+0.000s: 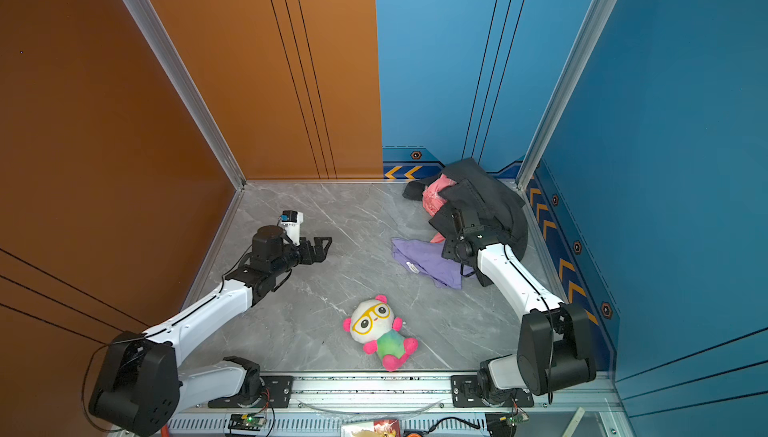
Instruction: Pick out a specific cloth from the pile
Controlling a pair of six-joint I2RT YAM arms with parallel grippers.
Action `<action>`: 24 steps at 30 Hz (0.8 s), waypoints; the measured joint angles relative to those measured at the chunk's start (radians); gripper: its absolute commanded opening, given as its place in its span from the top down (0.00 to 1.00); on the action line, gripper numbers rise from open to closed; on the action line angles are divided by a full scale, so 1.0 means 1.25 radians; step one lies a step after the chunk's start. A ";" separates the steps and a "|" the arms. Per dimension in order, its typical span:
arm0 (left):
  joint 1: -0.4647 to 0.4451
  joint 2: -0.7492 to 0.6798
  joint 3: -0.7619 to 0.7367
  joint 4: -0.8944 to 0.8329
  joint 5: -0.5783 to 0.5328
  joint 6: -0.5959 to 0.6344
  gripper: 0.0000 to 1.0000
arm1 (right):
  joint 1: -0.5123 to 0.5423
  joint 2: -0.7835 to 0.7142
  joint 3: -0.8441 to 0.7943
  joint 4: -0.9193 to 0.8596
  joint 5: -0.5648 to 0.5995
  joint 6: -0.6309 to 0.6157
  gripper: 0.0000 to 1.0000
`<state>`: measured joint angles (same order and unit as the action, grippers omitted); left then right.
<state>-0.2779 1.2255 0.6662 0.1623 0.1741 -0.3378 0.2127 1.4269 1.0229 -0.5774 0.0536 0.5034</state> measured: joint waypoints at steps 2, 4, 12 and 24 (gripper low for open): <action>0.003 0.000 0.000 0.000 0.003 0.000 0.02 | -0.003 0.024 -0.001 0.013 -0.006 0.015 0.40; 0.006 0.000 0.000 0.000 0.004 0.000 0.02 | -0.007 0.048 -0.001 0.020 -0.009 0.024 0.42; 0.016 0.000 0.000 0.001 0.009 0.000 0.02 | -0.013 0.126 0.008 0.031 -0.025 0.045 0.62; 0.023 -0.002 -0.004 0.004 0.008 -0.001 0.02 | -0.016 0.117 0.034 0.031 -0.015 0.078 0.99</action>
<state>-0.2485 1.2232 0.6609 0.1669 0.1844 -0.3386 0.1932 1.5734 1.0660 -0.5392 0.0345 0.6010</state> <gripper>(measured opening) 0.981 0.078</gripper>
